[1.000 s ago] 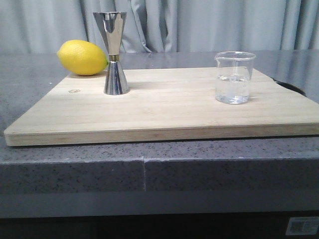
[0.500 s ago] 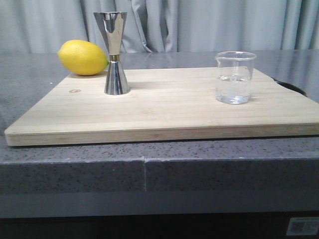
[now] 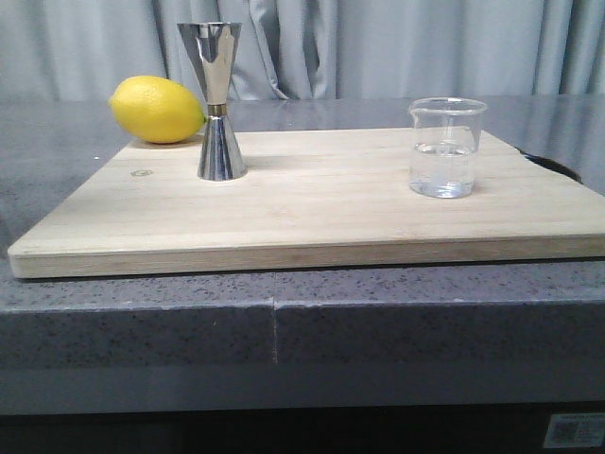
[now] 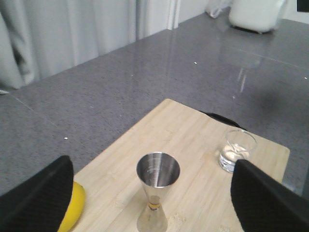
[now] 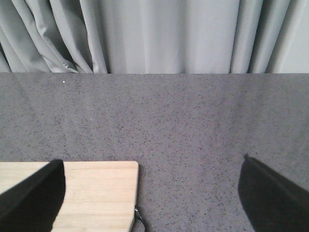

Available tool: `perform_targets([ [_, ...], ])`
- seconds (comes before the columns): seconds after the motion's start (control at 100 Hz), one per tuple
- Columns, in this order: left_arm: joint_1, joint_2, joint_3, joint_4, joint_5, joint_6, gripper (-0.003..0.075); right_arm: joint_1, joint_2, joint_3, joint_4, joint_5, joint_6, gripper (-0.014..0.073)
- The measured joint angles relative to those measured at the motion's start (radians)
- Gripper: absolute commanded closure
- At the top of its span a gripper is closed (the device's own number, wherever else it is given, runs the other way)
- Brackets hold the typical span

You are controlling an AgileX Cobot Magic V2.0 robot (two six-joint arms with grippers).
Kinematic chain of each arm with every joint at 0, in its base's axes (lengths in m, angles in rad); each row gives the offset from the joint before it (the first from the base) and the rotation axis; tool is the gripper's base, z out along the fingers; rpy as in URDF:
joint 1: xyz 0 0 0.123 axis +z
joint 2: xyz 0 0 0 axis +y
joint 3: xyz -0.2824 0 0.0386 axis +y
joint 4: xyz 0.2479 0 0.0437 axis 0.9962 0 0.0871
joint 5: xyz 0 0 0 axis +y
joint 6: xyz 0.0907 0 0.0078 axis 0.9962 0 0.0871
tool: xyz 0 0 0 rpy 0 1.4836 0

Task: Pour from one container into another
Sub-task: 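Move the left gripper down toward the steel jigger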

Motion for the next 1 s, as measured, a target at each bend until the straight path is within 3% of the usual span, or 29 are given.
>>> perform_targets([
  [0.13,0.000,0.137,0.000,-0.045,0.088,0.098,0.0122,0.000,0.000,0.000,-0.002,0.026,-0.002,-0.0064],
  [0.4,0.000,0.306,0.000,-0.079,0.096,0.247,0.0122,0.001,0.011,0.000,-0.004,0.069,-0.013,-0.0064],
  [1.0,-0.087,0.397,-0.002,-0.090,0.096,0.395,0.0122,0.007,0.160,0.000,0.069,0.098,-0.125,-0.0064],
])
